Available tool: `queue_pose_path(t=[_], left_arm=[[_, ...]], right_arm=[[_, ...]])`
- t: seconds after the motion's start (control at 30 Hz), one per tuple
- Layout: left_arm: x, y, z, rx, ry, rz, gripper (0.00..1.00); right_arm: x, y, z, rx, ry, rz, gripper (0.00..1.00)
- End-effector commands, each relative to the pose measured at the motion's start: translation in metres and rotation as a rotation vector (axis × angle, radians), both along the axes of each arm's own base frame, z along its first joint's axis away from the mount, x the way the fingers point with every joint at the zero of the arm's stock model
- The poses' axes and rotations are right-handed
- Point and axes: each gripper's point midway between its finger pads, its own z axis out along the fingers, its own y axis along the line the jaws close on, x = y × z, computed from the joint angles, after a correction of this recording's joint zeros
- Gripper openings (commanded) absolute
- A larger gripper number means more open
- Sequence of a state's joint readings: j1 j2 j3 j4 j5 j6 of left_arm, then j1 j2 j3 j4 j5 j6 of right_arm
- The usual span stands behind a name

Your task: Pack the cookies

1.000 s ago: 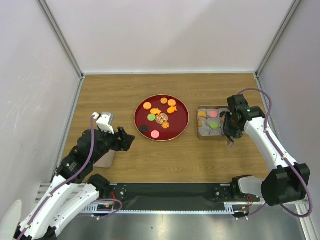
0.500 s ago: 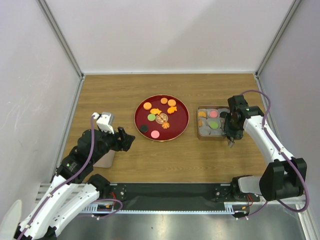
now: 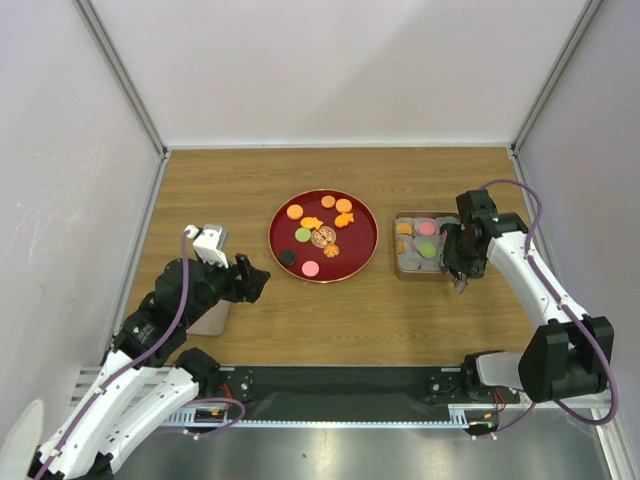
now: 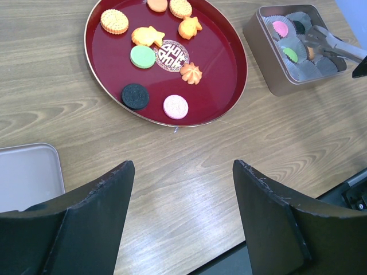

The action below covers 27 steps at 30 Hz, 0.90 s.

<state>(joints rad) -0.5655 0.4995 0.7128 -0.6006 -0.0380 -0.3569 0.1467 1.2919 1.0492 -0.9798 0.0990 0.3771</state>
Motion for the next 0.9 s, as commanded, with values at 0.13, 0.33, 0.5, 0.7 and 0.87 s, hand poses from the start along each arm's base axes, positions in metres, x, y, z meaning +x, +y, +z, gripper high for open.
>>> queue_pose_path(t=[0.13, 0.33, 0.5, 0.7, 0.87], left_arm=[[0.002, -0.005, 0.007, -0.006, -0.029, -0.025, 0.76], [0.003, -0.005, 0.006, -0.004, -0.023, -0.022, 0.76], [0.002, -0.003, 0.008, -0.006, -0.031, -0.014, 0.76], [0.003, -0.001, 0.008, -0.005, -0.034, -0.002, 0.76], [0.003, 0.000, 0.008, -0.004, -0.034, 0.002, 0.76]], right_arm=[[0.012, 0.005, 0.051, 0.046, -0.165, 0.004, 0.50], [0.022, 0.064, 0.088, 0.097, -0.265, 0.194, 0.49], [0.038, 0.134, 0.082, 0.080, -0.255, 0.349, 0.49], [0.039, 0.213, 0.056, 0.056, -0.189, 0.543, 0.50], [0.030, 0.241, 0.039, 0.026, -0.147, 0.624, 0.50]])
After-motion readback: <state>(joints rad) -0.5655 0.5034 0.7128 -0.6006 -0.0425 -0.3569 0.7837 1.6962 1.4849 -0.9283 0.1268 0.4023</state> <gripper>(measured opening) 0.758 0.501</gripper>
